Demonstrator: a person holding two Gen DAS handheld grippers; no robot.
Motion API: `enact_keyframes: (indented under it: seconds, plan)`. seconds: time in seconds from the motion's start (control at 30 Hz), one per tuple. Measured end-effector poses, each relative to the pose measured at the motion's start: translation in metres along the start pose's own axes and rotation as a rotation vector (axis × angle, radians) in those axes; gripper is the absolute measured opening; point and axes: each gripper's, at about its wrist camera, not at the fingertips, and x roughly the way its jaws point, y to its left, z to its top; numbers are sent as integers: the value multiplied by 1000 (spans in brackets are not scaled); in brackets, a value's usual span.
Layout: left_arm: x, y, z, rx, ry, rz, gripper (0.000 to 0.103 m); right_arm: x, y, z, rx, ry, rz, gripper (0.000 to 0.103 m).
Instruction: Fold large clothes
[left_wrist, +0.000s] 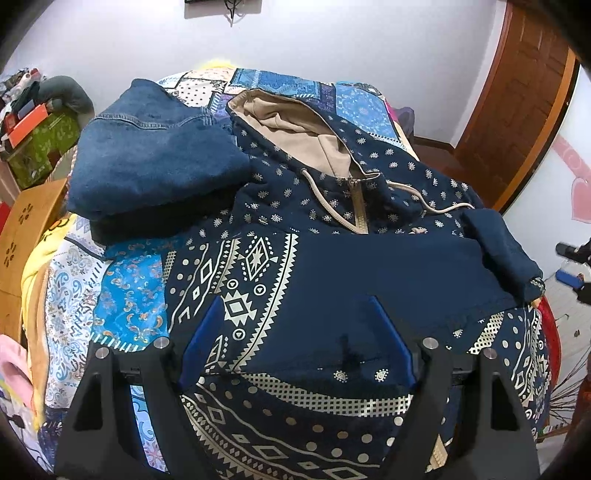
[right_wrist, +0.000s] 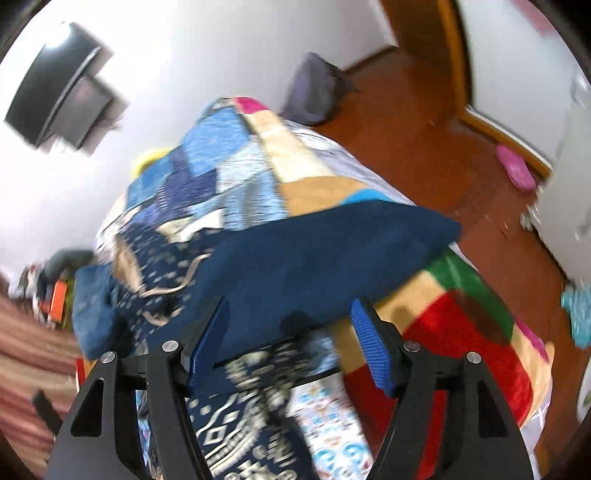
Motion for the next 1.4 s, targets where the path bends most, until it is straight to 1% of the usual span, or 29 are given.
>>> enact_keyframes:
  seconds: [0.1, 0.17, 0.27, 0.37, 0.4, 0.47, 0.5, 0.53, 0.57, 0.73, 0.87, 0.97, 1.07, 1.13, 1.2, 1.3, 1.4]
  plan:
    - [4, 0, 1, -12, 23, -35, 79, 20, -13, -1, 58, 56, 9, 65]
    - [5, -1, 2, -13, 23, -38, 79, 33, -18, -1, 88, 79, 15, 65]
    - [7, -2, 4, -11, 23, -38, 79, 47, -22, 1, 125, 93, 37, 65]
    - [10, -2, 4, -13, 26, -38, 79, 52, -29, 6, 168, 80, 40, 64]
    - [10, -2, 4, -12, 26, -34, 79, 54, -28, 8, 175, 73, 27, 61]
    - [11, -1, 4, -9, 23, -22, 79, 51, -23, 10, 165, 50, 9, 35]
    - [10, 0, 4, -7, 21, -18, 79, 50, -21, 11, 153, 44, 6, 28]
    - [10, 1, 3, -5, 19, -15, 79, 47, -15, 12, 136, 36, 7, 16]
    - [9, 2, 3, -4, 17, -13, 79, 44, -12, 12, 119, 26, 6, 10]
    - [3, 6, 3, -3, 2, -9, 79, 10, 35, 14, -44, -85, 3, 8]
    - [-5, 12, 4, -9, -23, -10, 79, -20, 91, 15, -183, -141, 76, 7]
    - [-14, 20, 3, -23, -46, -8, 79, -31, 136, 5, -284, -139, 151, 7]
    - [-23, 31, 0, -49, -67, -9, 79, -27, 180, -15, -388, -101, 212, 7]
    - [-30, 42, -4, -64, -81, 0, 79, -11, 208, -36, -448, -37, 247, 7]
    - [-36, 53, -7, -78, -91, 12, 79, 13, 229, -55, -492, 42, 261, 7]
    - [-45, 75, -15, -110, -100, 26, 79, 54, 252, -92, -574, 173, 228, 7]
    - [-50, 96, -24, -143, -94, 39, 79, 97, 263, -131, -668, 299, 152, 7]
